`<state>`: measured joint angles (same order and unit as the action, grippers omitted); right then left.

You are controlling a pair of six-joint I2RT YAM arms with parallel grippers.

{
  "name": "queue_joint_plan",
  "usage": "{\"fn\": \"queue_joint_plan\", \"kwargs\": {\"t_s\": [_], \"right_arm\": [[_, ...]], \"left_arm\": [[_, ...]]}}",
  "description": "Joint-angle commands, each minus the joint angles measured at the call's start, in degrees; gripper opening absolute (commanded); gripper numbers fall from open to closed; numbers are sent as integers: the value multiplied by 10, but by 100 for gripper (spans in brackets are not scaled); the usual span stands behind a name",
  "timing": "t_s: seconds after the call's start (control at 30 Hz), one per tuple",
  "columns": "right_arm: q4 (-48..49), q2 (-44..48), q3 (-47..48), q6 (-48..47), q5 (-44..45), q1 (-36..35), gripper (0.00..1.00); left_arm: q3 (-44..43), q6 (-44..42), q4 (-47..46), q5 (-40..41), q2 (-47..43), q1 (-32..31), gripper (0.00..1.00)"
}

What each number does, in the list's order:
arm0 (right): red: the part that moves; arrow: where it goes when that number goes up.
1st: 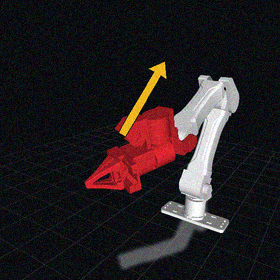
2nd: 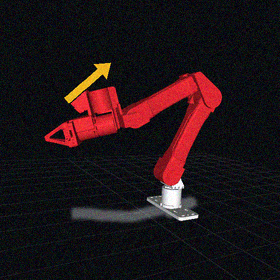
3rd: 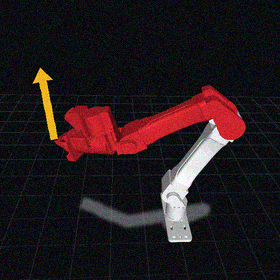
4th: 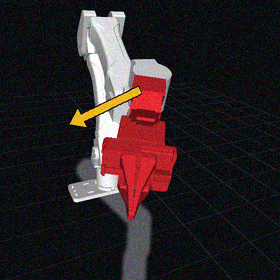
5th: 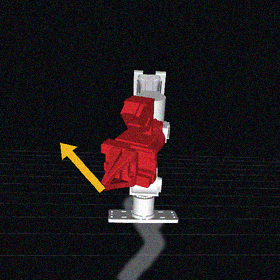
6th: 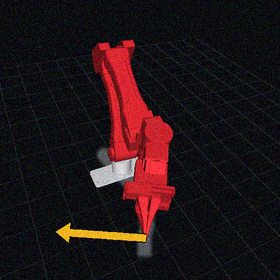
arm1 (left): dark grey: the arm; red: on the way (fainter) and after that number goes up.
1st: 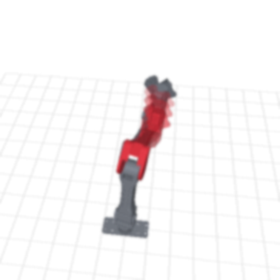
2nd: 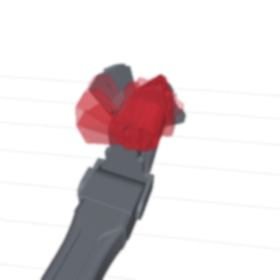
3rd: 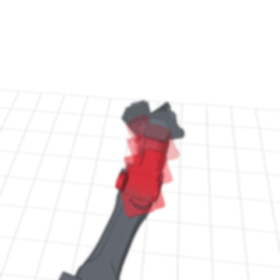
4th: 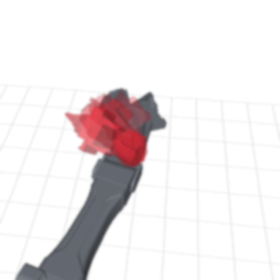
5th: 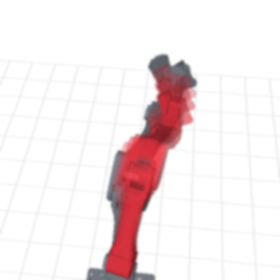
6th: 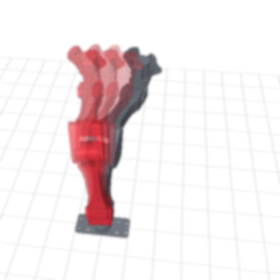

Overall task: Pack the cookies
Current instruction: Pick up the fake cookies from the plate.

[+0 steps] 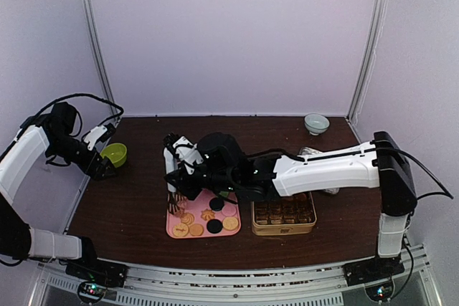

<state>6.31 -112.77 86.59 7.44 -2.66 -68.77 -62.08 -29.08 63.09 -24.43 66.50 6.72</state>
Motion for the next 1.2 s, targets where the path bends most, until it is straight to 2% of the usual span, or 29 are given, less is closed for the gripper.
{"fn": "queue_joint_plan", "kwargs": {"t_s": [0.0, 0.27, 0.83, 1.17], "right_arm": [[16, -8, 16, -11, 29, -1, 36], [31, -27, 16, -13, 47, -2, 40], [61, -73, 56, -20, 48, -2, 40], [87, -77, 32, -17, 43, -1, 40]], "left_arm": [[-3, -11, 5, -3, -12, 4, 98], [-2, -14, 5, -4, -6, 5, 98], [4, -18, 8, 2, -16, 5, 98], [2, -22, 11, 4, -18, 4, 98]]}}
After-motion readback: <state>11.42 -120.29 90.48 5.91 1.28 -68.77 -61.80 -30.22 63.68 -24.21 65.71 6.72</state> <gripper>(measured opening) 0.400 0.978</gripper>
